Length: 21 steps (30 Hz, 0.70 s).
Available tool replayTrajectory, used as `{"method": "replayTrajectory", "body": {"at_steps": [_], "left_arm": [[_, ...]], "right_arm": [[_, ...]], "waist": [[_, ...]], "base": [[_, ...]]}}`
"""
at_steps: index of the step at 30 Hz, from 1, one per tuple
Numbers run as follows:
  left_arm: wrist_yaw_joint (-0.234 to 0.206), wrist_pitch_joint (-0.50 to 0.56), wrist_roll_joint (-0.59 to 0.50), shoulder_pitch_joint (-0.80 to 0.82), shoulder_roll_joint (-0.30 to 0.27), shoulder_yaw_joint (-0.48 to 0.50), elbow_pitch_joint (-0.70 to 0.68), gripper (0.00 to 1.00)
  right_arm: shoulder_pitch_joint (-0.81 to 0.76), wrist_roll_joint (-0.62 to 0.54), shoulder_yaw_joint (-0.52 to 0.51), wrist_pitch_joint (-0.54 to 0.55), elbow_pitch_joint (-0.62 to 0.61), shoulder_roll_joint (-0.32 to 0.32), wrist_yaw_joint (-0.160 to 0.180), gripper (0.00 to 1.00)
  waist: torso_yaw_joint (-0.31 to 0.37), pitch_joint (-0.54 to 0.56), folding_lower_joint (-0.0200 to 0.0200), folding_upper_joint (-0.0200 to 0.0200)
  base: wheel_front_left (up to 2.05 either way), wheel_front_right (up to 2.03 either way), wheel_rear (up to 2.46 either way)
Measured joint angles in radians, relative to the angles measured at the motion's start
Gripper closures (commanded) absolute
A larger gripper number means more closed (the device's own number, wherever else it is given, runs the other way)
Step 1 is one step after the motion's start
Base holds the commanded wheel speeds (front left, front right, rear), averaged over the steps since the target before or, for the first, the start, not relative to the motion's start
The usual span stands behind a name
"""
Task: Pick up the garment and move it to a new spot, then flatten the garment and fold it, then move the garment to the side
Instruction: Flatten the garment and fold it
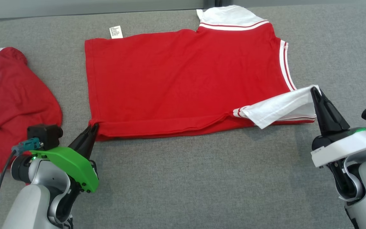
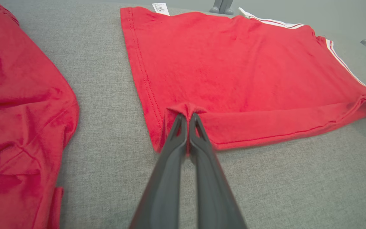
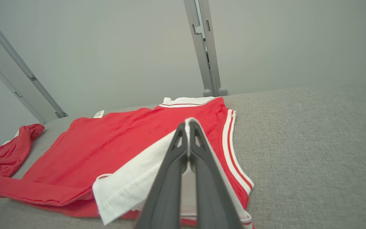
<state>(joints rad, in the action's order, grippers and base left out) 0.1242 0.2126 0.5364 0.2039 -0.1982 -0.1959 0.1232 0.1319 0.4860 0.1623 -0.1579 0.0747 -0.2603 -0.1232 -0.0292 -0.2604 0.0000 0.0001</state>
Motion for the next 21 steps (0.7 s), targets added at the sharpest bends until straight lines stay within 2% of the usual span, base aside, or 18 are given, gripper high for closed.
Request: {"method": "replayTrajectory", "body": {"at_steps": [6,21], "left_arm": [[-0.002,0.038,0.006,0.046,-0.002,-0.001,-0.002,1.0],[-0.024,0.095,0.012,0.147,0.017,-0.006,0.064,1.0]], "right_arm": [[0.081,-0.002,-0.002,0.028,0.011,-0.027,0.0,1.0],[0.205,-0.002,0.0,0.063,0.112,-0.037,0.0,1.0]], "waist": [[-0.005,-0.032,0.0,0.0],[-0.025,-0.107,0.0001,0.0]], "base": [[0.0,0.0,0.0],[0.0,0.0,0.0]]}}
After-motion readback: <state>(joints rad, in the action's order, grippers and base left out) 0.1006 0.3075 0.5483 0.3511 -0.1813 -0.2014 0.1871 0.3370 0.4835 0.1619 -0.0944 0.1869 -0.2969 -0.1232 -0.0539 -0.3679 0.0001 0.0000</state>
